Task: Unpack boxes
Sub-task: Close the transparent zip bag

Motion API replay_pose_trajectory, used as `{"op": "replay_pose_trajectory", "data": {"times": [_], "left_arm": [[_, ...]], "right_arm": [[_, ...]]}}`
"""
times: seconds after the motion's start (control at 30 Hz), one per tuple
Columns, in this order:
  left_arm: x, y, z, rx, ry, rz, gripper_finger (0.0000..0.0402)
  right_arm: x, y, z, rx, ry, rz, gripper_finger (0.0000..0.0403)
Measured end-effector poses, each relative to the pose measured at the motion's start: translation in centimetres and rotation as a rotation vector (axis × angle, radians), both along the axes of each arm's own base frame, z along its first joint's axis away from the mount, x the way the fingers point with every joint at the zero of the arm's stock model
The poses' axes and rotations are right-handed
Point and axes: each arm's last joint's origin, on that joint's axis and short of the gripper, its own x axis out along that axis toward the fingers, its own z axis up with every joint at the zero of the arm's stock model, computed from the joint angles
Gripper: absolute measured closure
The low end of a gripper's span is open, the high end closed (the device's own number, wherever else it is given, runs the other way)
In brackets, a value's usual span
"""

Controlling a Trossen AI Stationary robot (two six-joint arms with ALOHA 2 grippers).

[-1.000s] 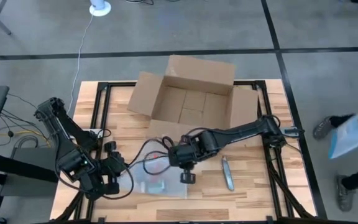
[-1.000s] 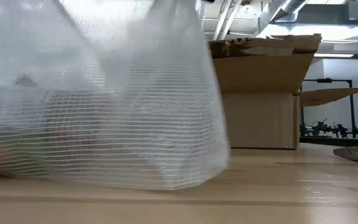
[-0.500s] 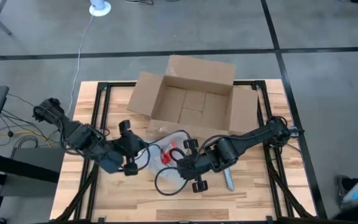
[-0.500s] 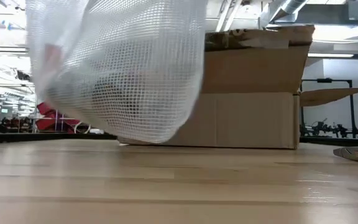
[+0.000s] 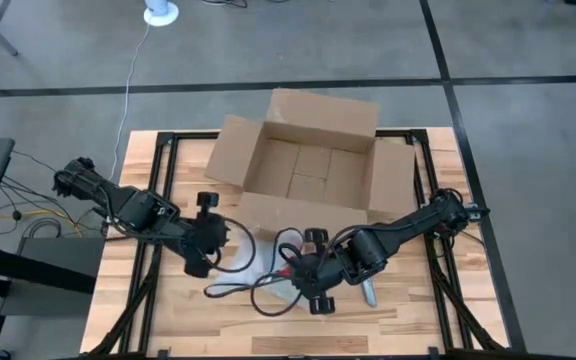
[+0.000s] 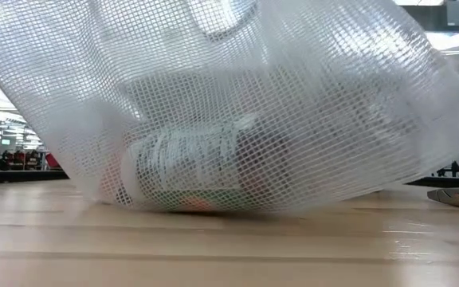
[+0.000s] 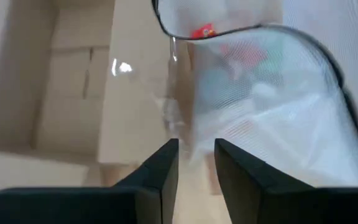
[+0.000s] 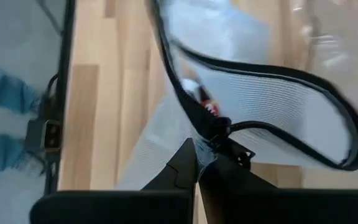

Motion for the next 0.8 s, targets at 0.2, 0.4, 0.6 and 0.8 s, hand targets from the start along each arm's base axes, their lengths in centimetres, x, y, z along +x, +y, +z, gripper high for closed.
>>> {"op": "replay_pose_trajectory", "data": {"times": [0.2, 0.4, 0.6, 0.8], "left_arm": [[2.2, 0.2, 2.2, 0.145, -0.216, -0.182, 0.0309], [5.2, 3.4, 3.0, -0.117, -0.372, -0.253, 0.0308], [7.4, 6.2, 2.6, -0.288, -0.437, -0.268, 0.0308], [11.1, 5.6, -0.6, -0.449, -0.327, -0.398, 0.0308]], "right_arm": [[0.1, -0.2, 0.1, -0.012, -0.018, -0.031, 0.0403], [0.3, 0.3, 0.3, 0.03, -0.063, -0.056, 0.0403], [0.1, 1.6, 0.5, 0.043, -0.098, -0.031, 0.0403], [-0.2, 2.2, 0.5, 0.046, -0.106, -0.016, 0.0403]]}}
